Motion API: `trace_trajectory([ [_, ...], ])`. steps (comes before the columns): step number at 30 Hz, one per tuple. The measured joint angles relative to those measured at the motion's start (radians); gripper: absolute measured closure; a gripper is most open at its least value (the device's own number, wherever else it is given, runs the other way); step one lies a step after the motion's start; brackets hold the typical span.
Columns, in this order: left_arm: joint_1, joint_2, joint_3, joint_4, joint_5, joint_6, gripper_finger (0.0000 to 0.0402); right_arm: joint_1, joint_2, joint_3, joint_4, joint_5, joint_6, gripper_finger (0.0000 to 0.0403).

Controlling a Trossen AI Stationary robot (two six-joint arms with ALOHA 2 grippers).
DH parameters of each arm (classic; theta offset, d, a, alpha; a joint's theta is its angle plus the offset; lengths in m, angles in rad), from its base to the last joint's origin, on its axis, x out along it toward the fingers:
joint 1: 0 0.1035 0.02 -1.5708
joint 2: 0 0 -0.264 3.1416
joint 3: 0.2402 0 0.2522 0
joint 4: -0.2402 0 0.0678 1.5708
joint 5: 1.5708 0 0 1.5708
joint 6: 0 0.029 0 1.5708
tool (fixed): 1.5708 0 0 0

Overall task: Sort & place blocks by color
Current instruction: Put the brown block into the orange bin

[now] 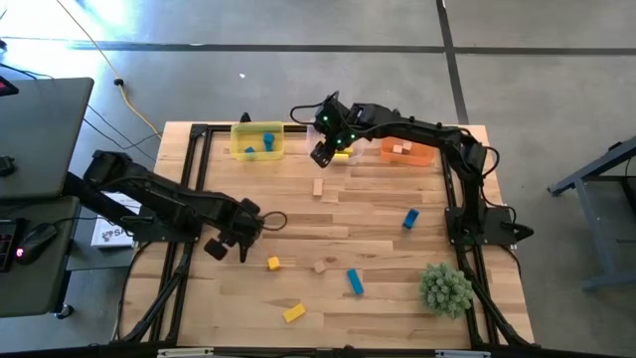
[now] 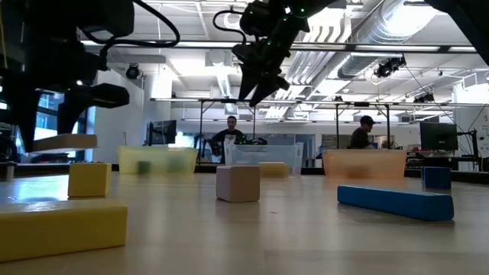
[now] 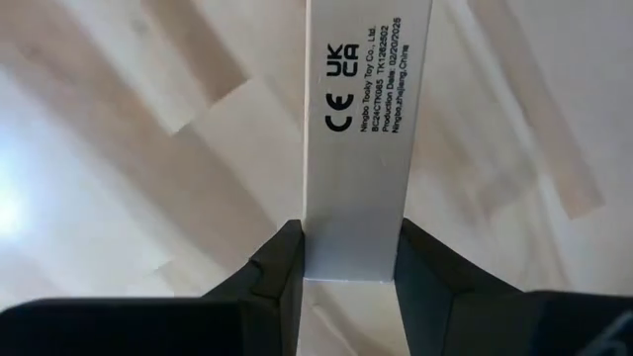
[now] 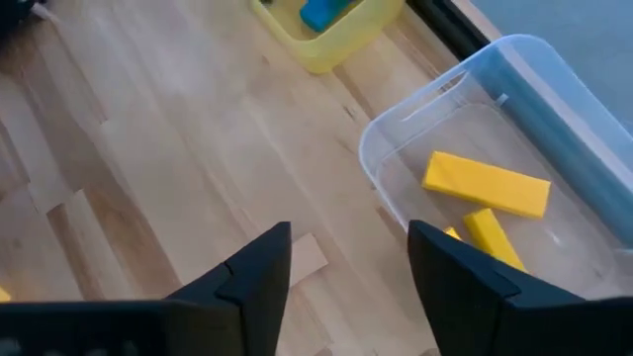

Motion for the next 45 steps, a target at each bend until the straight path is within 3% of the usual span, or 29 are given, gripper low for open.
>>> trace_trajectory([
  [14, 0.271, -0.053, 0.001, 0.029, -0.079, -0.003, 0.0305, -0.112, 0.0, 0.0, 0.007, -0.423, -0.022, 0.0201],
  [19, 0.39, -0.053, 0.029, 0.087, -0.094, -0.011, 0.0305, -0.134, 0.0, 0.0, 0.015, -0.497, -0.002, 0.0201],
  [31, 0.587, -0.053, 0.162, 0.288, -0.212, -0.027, 0.0305, -0.136, 0.0, 0.0, 0.19, -0.503, 0.106, 0.0201],
  [38, 0.621, -0.053, 0.195, 0.374, -0.246, -0.026, 0.0305, -0.126, 0.0, 0.0, 0.277, -0.506, 0.184, 0.0201],
  [45, 0.621, -0.053, 0.219, 0.379, -0.373, -0.037, 0.0305, -0.089, 0.0, 0.0, 0.296, -0.499, 0.212, 0.0201],
])
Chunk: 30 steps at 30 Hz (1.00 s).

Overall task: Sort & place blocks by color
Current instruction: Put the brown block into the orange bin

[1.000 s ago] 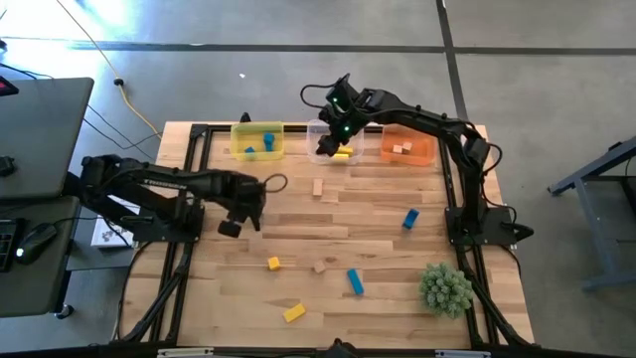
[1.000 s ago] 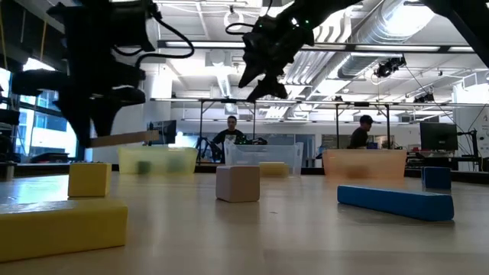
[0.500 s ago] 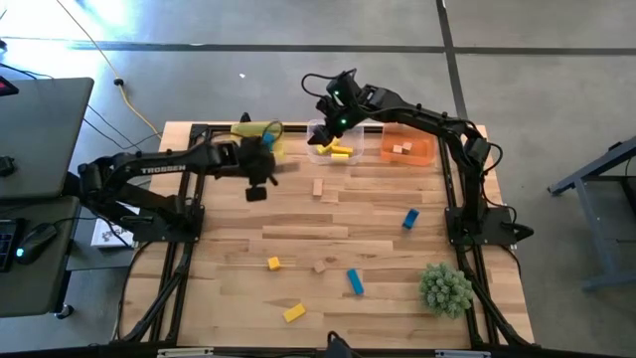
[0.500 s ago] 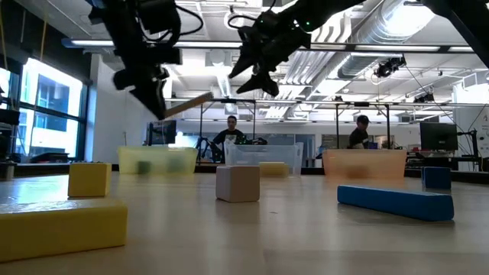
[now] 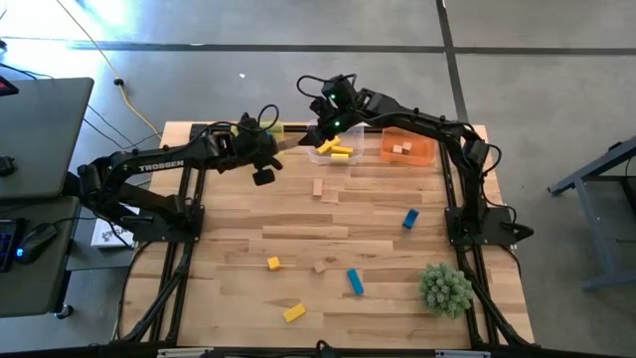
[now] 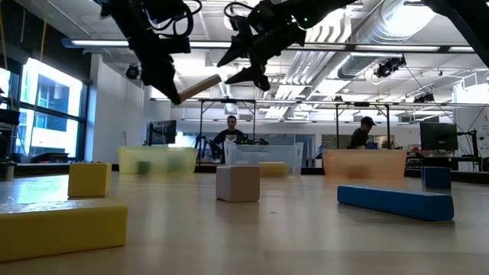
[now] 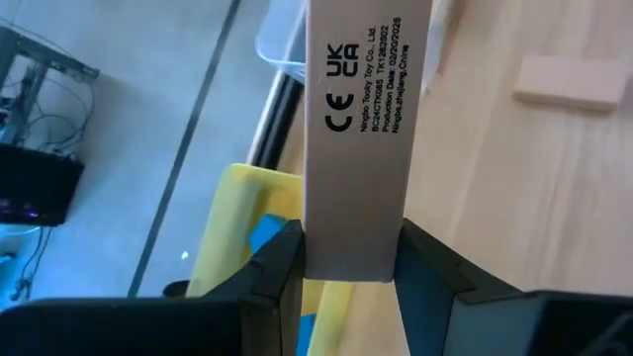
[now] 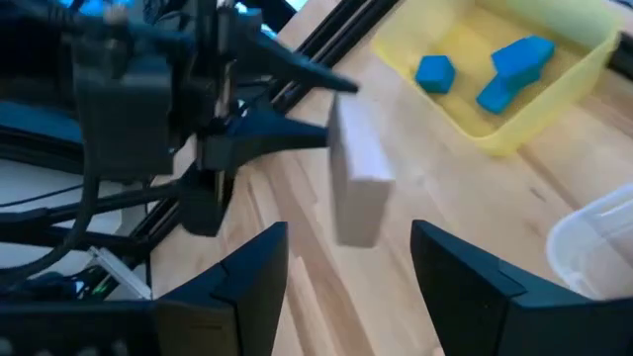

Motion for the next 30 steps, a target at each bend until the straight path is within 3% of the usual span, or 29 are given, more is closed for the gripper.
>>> trace_trajectory([
  [15, -0.042, 0.0, 0.007, 0.102, -0.005, 0.011, 0.0305, 0.061, 0.0, 0.0, 0.047, 0.196, 0.014, 0.0209],
  [19, -0.052, 0.0, 0.007, 0.101, -0.005, 0.011, 0.0305, 0.062, 0.0, 0.0, 0.046, 0.199, 0.034, 0.0245],
  [26, -0.056, 0.002, 0.007, 0.112, -0.04, 0.016, 0.0305, 0.075, 0.0, 0.001, 0.031, 0.183, 0.046, 0.0358],
  [30, -0.057, 0.002, 0.007, 0.118, -0.065, 0.019, 0.0303, 0.083, -0.002, 0.003, 0.035, 0.194, 0.021, 0.0365],
])
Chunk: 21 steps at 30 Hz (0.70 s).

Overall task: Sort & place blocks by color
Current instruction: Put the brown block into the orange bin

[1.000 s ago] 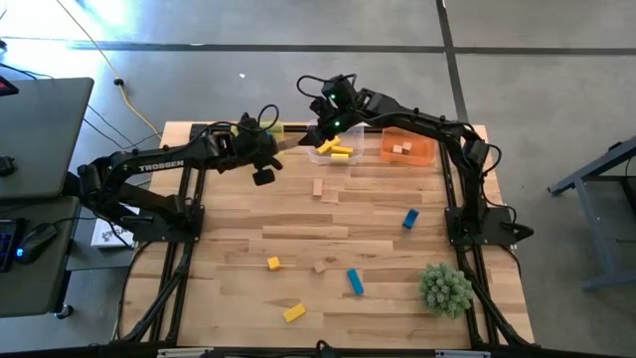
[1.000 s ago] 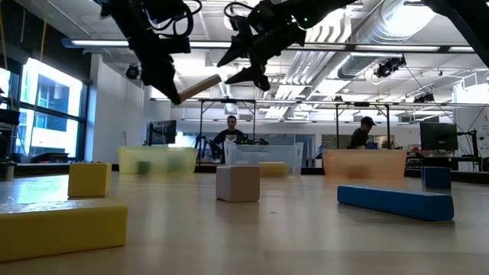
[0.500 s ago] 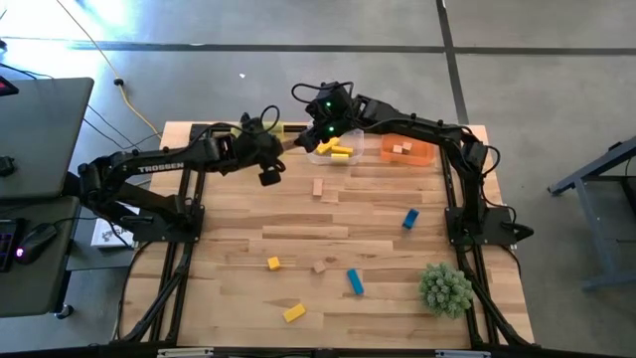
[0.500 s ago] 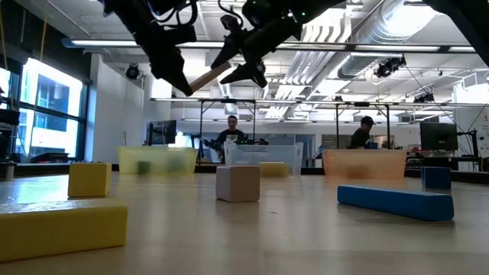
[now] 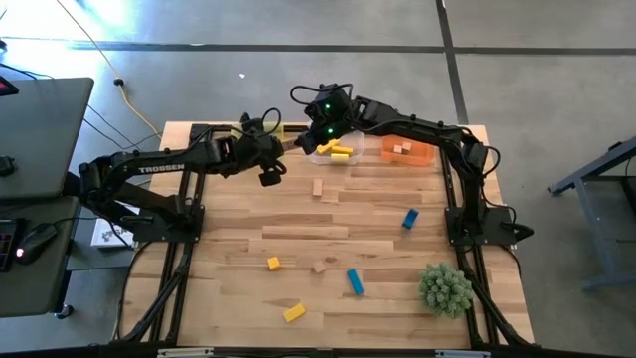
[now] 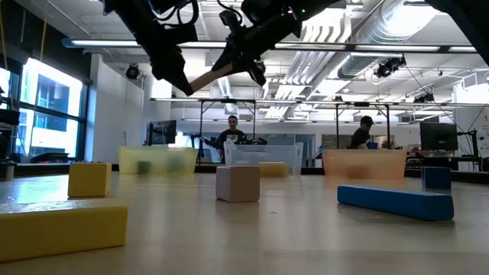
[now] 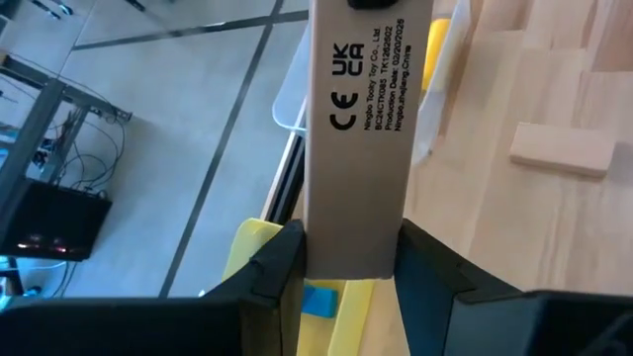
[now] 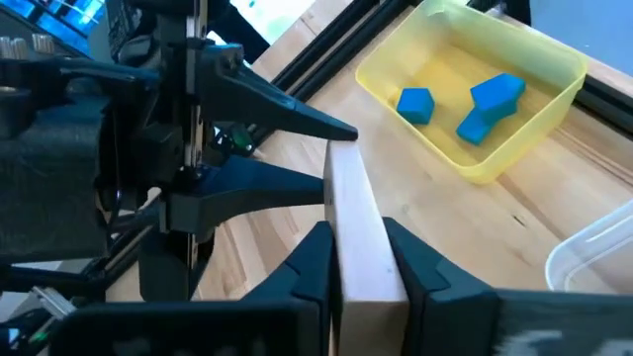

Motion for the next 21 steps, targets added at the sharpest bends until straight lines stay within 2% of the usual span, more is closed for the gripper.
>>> trace_trajectory([
  [9, 0.001, -0.001, 0.0, 0.017, 0.006, -0.011, 0.0225, 0.0, 0.002, -0.001, -0.027, 0.039, -0.044, 0.0366],
  [21, 0.01, -0.003, 0.001, 0.012, 0.001, -0.11, 0.0168, -0.067, 0.004, -0.004, -0.125, 0.042, -0.148, 0.0366],
])
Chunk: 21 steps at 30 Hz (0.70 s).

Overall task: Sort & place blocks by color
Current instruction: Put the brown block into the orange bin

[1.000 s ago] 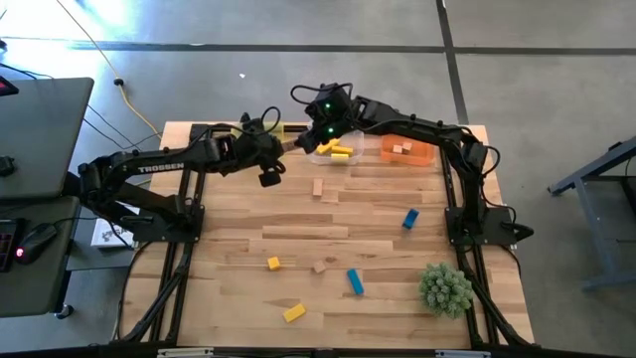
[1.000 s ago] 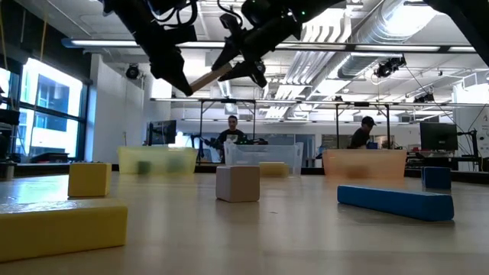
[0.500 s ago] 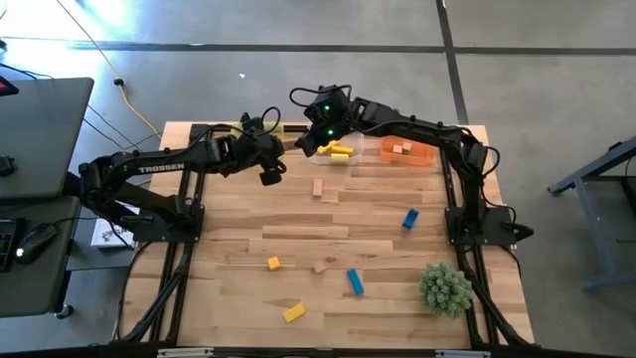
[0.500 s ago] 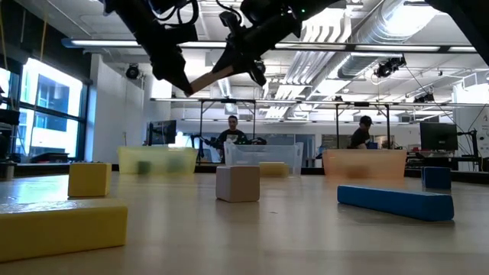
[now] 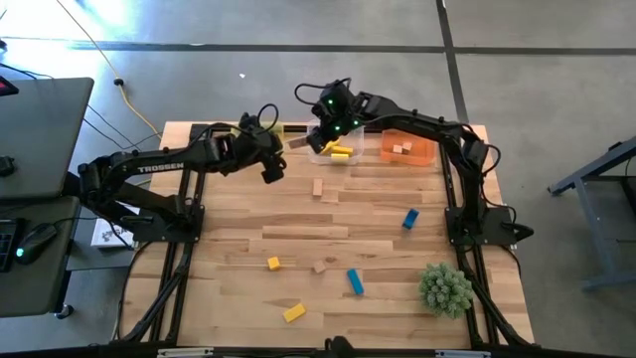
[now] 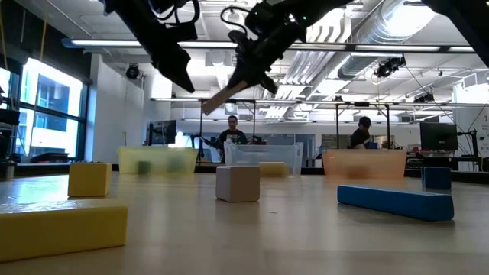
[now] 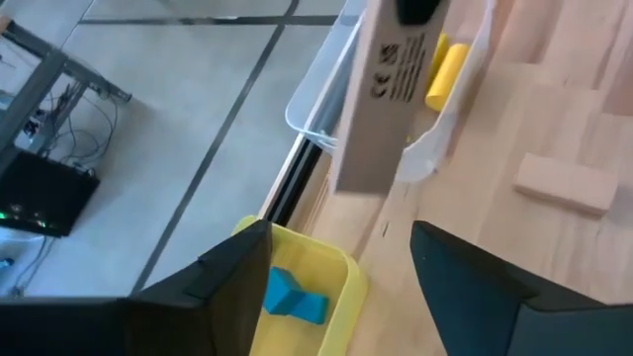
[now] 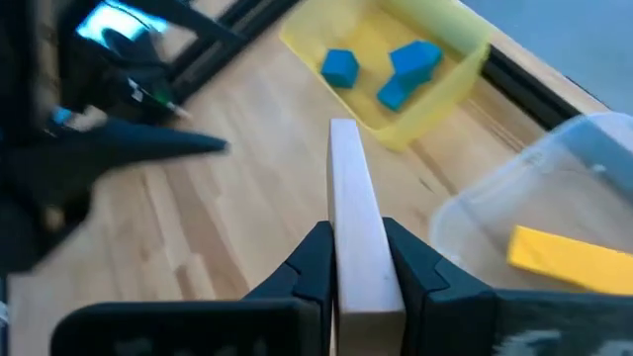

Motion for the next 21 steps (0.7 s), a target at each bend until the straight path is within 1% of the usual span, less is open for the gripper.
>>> trace_trajectory([
  [10, 0.046, 0.0, 0.0, -0.003, 0.0, -0.032, 0.0169, -0.064, -0.022, 0.0, -0.164, 0.011, -0.167, 0.0366],
  [16, 0.067, 0.0, 0.0, -0.003, 0.0, -0.03, 0.017, -0.074, -0.089, 0.001, -0.252, 0.139, -0.238, 0.0366],
  [21, 0.08, 0.0, 0.0, -0.003, 0.0, -0.03, 0.017, -0.094, -0.158, 0.002, -0.286, 0.199, -0.277, 0.0366],
])
